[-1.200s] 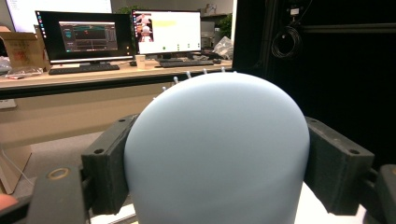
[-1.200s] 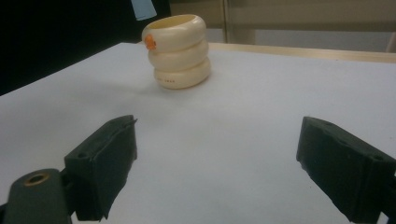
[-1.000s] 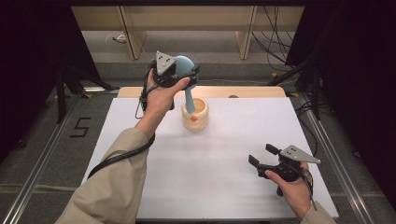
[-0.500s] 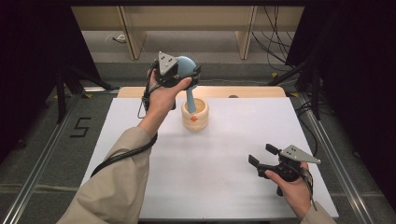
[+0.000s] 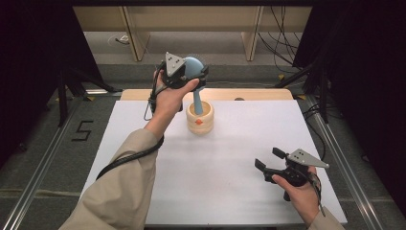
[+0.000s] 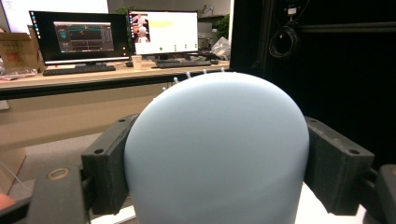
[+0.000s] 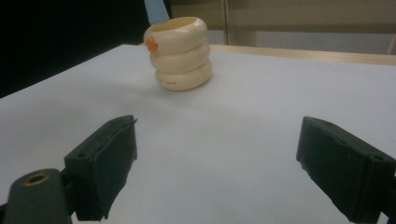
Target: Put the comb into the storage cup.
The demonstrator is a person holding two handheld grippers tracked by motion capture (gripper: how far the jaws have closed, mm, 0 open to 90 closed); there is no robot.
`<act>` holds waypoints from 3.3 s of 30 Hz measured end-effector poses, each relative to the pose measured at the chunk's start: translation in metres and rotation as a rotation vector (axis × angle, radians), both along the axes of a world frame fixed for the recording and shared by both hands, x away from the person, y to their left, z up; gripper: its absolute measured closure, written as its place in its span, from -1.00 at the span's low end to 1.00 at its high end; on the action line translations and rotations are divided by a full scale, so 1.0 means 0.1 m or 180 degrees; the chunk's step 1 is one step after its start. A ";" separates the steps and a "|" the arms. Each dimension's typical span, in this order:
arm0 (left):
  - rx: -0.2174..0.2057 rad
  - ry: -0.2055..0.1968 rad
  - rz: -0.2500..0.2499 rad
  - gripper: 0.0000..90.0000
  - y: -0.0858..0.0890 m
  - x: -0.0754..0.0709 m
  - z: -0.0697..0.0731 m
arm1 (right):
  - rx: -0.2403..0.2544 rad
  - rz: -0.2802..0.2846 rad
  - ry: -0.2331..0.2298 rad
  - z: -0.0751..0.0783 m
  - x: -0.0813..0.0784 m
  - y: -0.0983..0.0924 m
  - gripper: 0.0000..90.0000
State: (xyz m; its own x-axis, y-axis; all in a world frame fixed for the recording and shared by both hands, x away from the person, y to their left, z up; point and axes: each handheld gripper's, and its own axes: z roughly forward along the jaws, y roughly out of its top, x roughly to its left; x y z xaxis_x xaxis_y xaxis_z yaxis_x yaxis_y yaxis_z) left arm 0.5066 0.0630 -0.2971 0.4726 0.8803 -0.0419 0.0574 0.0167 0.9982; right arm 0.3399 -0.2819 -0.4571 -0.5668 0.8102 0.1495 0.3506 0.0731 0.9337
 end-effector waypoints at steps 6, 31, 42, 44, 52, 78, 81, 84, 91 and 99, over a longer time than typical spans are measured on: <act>-0.0002 0.0029 -0.0007 -0.56 -0.02 0.02 -0.01 | 0.0006 0.0007 -0.0011 0.01 0.00 0.00 -0.71; 0.0048 0.0019 0.0010 -0.56 -0.04 0.07 -0.06 | 0.0005 0.0004 -0.0027 0.01 0.00 0.00 -0.71; 0.0034 0.0027 0.0008 -0.56 -0.04 0.09 -0.09 | 0.0006 0.0005 -0.0030 0.01 0.00 0.00 -0.71; 0.0012 0.0036 -0.0009 -0.56 -0.04 0.11 -0.11 | 0.0006 0.0006 -0.0031 0.01 0.00 0.00 -0.71; 0.0012 0.0037 -0.0037 -0.56 -0.04 0.13 -0.13 | 0.0012 0.0001 -0.0024 0.01 0.00 0.00 -0.71; 0.0096 0.0051 -0.0031 -0.56 -0.02 0.21 -0.28 | 0.0014 -0.0001 -0.0021 0.01 0.01 0.00 -0.71; 0.0092 0.0052 -0.0029 -0.56 -0.03 0.21 -0.29 | 0.0017 0.0002 -0.0019 0.00 0.01 0.00 -0.71; 0.0107 0.0060 -0.0031 -0.56 -0.03 0.23 -0.31 | 0.0016 0.0001 -0.0020 0.01 0.01 0.00 -0.71; 0.0111 0.0089 -0.0021 -0.56 -0.04 0.25 -0.33 | 0.0017 0.0001 -0.0024 0.01 0.01 0.00 -0.71; 0.0137 0.0079 -0.0024 -0.56 -0.05 0.26 -0.35 | 0.0016 -0.0001 -0.0025 0.01 0.01 0.00 -0.71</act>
